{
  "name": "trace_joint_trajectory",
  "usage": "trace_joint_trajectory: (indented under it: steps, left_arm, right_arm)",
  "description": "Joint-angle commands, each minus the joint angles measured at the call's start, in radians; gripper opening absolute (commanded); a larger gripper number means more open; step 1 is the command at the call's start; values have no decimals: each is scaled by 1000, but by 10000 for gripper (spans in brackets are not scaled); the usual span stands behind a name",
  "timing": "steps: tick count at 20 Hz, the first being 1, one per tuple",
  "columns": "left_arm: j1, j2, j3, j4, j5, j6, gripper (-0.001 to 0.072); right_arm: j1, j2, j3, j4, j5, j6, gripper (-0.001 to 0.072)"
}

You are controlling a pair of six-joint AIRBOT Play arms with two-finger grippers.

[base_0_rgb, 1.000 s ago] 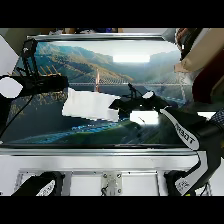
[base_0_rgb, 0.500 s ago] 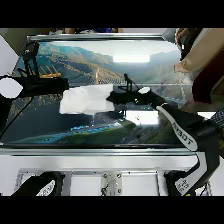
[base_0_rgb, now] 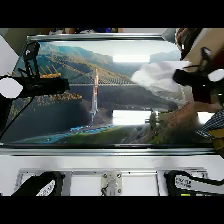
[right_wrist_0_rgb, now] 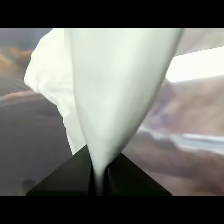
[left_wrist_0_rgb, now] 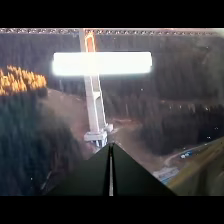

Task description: Fold the clothes and pants, and hang the long-sleeved shirts on hangers.

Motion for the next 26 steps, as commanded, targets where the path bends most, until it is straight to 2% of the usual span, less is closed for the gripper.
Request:
trace_joint_trajectory:
  steps: [1,6,11,16,17,18,19,20,22,26]
  left_arm:
    - [-1,0,0,-3,3,0,4]
    - [-1,0,0,-5,1,0,5]
    - [-1,1,0,-4,-18,0,4]
    - [-1,0,0,-4,-42,0,4]
    - [-1,0,0,-4,-45,0,4]
    - [-1,0,0,-4,-45,0,4]
    - [-1,0,0,-4,-45,0,4]
    - [-1,0,0,-4,-48,0,5]
    - [-1,0,0,-4,-50,0,4]
    - [-1,0,0,-4,-51,0,5]
  right_arm:
    - [-177,116,-88,-253,31,240,12]
    - [-211,270,-365,-270,94,332,12]
    - [-193,447,-633,-277,130,500,12]
    - [-190,553,-753,-277,194,505,26]
    - [-188,559,-756,-274,216,505,60]
    - [-185,560,-756,-267,235,505,232]
    - [-185,561,-755,-248,261,502,457]
    - [-185,563,-755,-219,288,479,539]
    - [-185,596,-745,-159,348,369,537]
    - [-185,777,-652,-145,473,133,537]
